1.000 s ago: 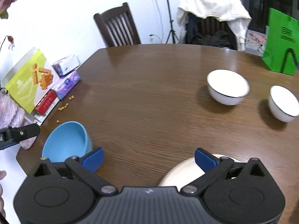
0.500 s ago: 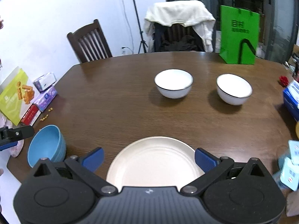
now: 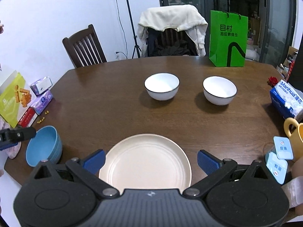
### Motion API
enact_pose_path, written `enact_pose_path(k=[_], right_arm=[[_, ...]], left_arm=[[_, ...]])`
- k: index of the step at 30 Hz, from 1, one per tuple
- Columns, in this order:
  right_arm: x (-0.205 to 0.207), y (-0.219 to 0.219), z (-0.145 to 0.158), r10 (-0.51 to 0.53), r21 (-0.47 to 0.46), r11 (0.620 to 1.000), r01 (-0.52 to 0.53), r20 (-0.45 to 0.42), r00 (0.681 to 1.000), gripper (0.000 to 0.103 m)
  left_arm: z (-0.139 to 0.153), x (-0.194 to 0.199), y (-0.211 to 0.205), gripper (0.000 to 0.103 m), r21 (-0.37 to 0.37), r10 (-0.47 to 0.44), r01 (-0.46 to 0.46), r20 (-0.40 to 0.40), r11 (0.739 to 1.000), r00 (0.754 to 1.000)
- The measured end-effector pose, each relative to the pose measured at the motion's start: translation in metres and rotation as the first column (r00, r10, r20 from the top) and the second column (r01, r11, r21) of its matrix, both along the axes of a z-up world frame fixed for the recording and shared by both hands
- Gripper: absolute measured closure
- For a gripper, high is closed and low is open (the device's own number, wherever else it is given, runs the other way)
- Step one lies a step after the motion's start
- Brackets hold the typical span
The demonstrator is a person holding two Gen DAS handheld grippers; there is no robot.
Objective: Organize plates and bowls
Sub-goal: 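Move both open tools past the cream plates toward the white bowls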
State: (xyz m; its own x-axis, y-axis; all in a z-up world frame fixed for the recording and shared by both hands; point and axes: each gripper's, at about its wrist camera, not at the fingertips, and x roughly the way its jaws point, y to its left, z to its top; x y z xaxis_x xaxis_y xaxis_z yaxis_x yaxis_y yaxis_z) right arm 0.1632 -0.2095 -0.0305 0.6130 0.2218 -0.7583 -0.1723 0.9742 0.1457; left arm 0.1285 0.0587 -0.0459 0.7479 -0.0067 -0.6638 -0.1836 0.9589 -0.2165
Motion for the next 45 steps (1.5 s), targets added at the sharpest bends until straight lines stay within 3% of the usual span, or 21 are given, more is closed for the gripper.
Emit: enact_pose_path(k=[18, 30, 45], right_arm=[[-0.013, -0.021, -0.006, -0.049, 0.031, 0.998, 0.050, -0.020, 0.999, 0.000], [-0.002, -0.026, -0.004, -0.100, 0.048, 0.994, 0.102, -0.037, 0.994, 0.000], [0.027, -0.018, -0.006, -0.100, -0.001, 0.995, 0.100, -0.054, 0.994, 0.000]], left_arm=[[0.010, -0.004, -0.013, 0.000, 0.027, -0.039, 0.038, 0.012, 0.999, 0.999], [0.010, 0.020, -0.023, 0.000, 0.025, -0.080, 0.080, 0.012, 0.996, 0.997], [0.010, 0.056, -0.029, 0.000, 0.015, -0.126, 0.126, -0.007, 0.992, 0.992]])
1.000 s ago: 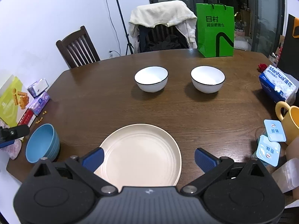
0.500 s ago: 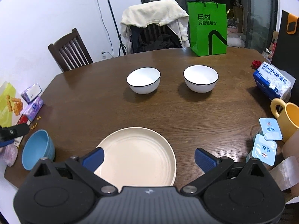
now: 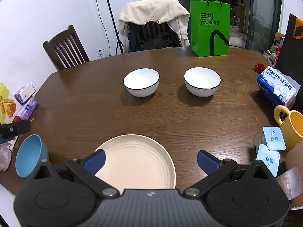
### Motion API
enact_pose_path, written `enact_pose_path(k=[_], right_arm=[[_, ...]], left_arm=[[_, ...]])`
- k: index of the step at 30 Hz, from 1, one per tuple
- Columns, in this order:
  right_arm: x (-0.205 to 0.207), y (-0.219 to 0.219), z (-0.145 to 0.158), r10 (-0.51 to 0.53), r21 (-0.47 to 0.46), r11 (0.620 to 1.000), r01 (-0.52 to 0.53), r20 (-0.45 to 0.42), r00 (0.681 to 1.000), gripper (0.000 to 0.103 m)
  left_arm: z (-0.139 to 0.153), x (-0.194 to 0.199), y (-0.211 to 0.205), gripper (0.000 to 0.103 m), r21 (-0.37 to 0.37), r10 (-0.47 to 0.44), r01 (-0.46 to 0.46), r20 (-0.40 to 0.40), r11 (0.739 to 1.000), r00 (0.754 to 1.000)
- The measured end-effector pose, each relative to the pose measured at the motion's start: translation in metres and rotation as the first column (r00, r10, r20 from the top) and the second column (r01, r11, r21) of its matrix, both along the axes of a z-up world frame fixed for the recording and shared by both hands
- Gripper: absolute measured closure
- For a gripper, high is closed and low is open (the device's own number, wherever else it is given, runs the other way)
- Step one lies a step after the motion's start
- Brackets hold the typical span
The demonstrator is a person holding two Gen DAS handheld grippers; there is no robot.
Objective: Organize plates and bowls
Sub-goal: 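Move both open tools past the cream plates toward the white bowls, then lower both open grippers onto the rim of one white bowl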
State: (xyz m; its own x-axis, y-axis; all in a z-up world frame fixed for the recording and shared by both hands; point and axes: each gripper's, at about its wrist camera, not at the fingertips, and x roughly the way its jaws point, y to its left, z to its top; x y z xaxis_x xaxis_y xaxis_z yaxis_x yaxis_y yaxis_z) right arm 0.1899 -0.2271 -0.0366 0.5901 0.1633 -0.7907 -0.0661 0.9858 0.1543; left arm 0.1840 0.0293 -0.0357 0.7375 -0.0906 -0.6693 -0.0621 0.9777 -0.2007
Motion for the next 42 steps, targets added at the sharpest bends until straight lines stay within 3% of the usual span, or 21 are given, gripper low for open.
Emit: enact_pose_path(k=[26, 42], right_arm=[[0.090, -0.002, 0.016, -0.035, 0.000, 0.999, 0.035, 0.019, 0.999, 0.000], [0.162, -0.005, 0.015, -0.015, -0.036, 0.999, 0.015, -0.004, 1.000, 0.000]], left_arm=[[0.017, 0.099, -0.010, 0.000, 0.014, -0.054, 0.054, 0.005, 0.998, 0.999], [0.015, 0.160, -0.021, 0.000, 0.015, -0.064, 0.065, -0.031, 0.998, 0.997]])
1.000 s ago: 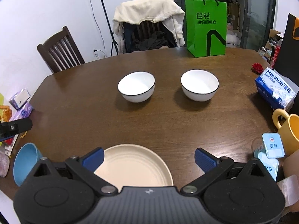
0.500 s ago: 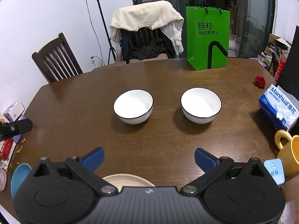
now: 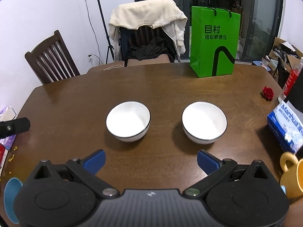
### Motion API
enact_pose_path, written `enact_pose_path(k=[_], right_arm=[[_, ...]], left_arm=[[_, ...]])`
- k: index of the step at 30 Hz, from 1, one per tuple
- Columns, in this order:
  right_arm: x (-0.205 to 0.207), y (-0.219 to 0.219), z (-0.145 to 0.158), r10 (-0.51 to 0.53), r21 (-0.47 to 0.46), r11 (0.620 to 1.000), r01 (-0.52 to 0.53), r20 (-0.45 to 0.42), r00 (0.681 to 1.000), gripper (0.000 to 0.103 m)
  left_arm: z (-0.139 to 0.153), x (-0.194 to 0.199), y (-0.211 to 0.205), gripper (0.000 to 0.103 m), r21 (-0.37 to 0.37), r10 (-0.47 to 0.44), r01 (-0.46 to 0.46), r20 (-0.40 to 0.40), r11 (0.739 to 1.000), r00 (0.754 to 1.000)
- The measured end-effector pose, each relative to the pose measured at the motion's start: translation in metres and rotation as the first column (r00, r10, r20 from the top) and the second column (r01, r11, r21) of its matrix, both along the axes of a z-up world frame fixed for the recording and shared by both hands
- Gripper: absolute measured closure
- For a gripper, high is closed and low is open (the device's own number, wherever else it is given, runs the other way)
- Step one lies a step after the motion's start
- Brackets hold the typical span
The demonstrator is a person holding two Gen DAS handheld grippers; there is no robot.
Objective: Organize plates and bowls
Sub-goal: 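Lower both open grippers onto the rim of one white bowl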
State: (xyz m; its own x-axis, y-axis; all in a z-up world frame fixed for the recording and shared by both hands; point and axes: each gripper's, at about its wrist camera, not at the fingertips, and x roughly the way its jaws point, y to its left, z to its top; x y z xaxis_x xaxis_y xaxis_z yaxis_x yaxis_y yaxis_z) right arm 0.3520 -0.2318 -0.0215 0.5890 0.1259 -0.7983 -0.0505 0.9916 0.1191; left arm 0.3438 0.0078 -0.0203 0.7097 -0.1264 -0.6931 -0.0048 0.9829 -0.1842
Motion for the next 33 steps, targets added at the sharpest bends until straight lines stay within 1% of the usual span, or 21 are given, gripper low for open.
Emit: enact_pose_path(k=[6, 12, 23, 28, 33], right_arm=[[0.028, 0.000, -0.003, 0.011, 0.003, 1.000, -0.011, -0.016, 1.000, 0.000], [0.054, 0.007, -0.009, 0.027, -0.001, 1.000, -0.027, -0.037, 0.999, 0.000], [0.092, 0.016, -0.023, 0.034, -0.004, 0.999, -0.034, -0.075, 0.997, 0.000], [0.107, 0.018, -0.035, 0.020, -0.006, 1.000, -0.020, -0.095, 0.995, 0.000], [0.119, 0.018, -0.050, 0.005, -0.002, 1.000, -0.005, -0.122, 0.992, 0.004]], left_arm=[[-0.004, 0.021, -0.003, 0.000, 0.011, 0.002, -0.002, -0.019, 1.000, 1.000], [-0.008, 0.042, -0.004, 0.000, 0.004, 0.007, -0.006, -0.031, 1.000, 0.999], [-0.024, 0.084, -0.009, 0.000, 0.021, 0.013, -0.011, -0.071, 1.000, 0.997], [-0.035, 0.100, -0.015, 0.000, 0.022, 0.005, -0.003, -0.098, 1.000, 0.995], [-0.048, 0.115, -0.022, 0.000, 0.028, -0.006, 0.010, -0.124, 1.000, 0.992]])
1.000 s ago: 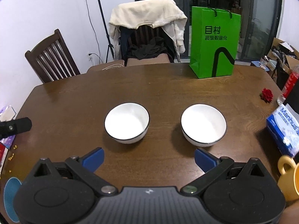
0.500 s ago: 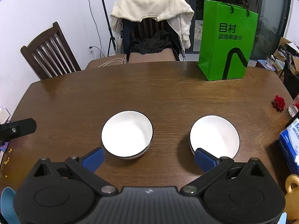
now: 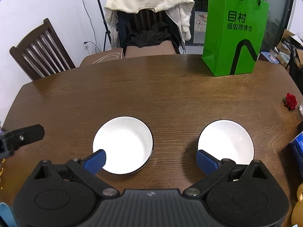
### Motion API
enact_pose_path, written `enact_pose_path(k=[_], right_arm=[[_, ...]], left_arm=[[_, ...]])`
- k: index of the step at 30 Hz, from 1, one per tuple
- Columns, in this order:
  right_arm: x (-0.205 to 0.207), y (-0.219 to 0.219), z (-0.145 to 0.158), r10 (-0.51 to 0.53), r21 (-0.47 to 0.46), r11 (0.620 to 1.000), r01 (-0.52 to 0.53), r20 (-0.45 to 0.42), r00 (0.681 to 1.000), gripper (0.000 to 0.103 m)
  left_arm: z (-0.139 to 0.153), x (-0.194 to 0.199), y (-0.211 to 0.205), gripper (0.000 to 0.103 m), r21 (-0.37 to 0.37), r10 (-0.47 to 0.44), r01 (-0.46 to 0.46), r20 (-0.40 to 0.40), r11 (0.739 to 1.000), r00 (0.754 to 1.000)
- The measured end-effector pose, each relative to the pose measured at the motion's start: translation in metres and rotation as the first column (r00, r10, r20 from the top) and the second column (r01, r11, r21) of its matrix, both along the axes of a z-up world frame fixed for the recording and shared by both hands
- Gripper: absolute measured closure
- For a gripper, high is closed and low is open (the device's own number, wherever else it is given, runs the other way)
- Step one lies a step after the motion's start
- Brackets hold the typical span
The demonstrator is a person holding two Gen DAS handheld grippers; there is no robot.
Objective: Organize plates and bowls
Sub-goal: 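Lower both open grippers onto the rim of one white bowl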
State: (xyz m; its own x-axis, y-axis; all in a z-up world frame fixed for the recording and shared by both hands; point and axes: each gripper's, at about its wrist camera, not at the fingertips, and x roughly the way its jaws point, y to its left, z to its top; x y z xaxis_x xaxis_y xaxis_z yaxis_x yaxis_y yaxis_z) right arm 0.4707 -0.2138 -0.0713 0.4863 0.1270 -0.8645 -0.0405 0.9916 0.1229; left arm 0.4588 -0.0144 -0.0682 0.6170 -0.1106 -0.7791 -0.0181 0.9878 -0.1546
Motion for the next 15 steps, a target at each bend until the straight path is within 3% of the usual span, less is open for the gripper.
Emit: enact_pose_path(k=[8, 15], right_arm=[[0.021, -0.002, -0.024, -0.024, -0.024, 0.999, 0.023, -0.045, 0.999, 0.008], [0.035, -0.008, -0.045, -0.041, -0.027, 0.999, 0.039, -0.075, 0.996, 0.018]], left_arm=[[-0.027, 0.027, -0.010, 0.000, 0.003, -0.011, 0.011, -0.055, 1.000, 0.998], [-0.049, 0.047, -0.019, 0.000, 0.016, -0.028, 0.030, -0.087, 0.999, 0.996]])
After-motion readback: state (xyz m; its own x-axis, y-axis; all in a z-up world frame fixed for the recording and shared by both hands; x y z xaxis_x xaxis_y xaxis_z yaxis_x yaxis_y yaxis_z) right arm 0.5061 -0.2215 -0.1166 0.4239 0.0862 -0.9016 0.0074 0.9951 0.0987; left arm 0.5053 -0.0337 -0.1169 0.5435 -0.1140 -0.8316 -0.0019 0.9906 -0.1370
